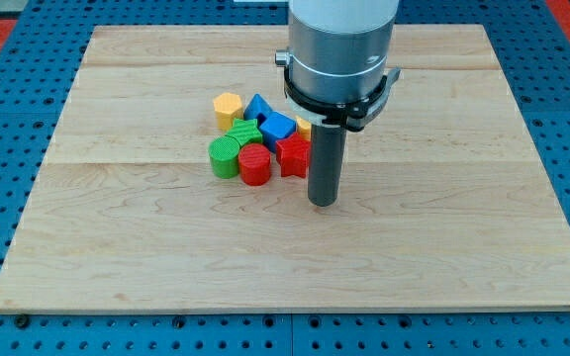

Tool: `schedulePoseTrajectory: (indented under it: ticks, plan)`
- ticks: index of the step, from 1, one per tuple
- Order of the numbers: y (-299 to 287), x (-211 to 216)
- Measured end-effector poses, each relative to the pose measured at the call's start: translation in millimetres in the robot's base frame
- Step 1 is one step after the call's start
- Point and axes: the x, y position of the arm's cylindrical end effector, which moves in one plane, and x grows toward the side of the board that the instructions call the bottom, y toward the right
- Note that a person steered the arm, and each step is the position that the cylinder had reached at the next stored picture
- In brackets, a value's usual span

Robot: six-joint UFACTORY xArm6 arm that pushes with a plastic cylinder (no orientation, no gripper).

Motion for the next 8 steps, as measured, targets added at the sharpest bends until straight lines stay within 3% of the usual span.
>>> schedulePoseTrajectory:
  ticks: [6,8]
  plan:
    - [0.2,-1.1]
    - [24.5,-2.2]
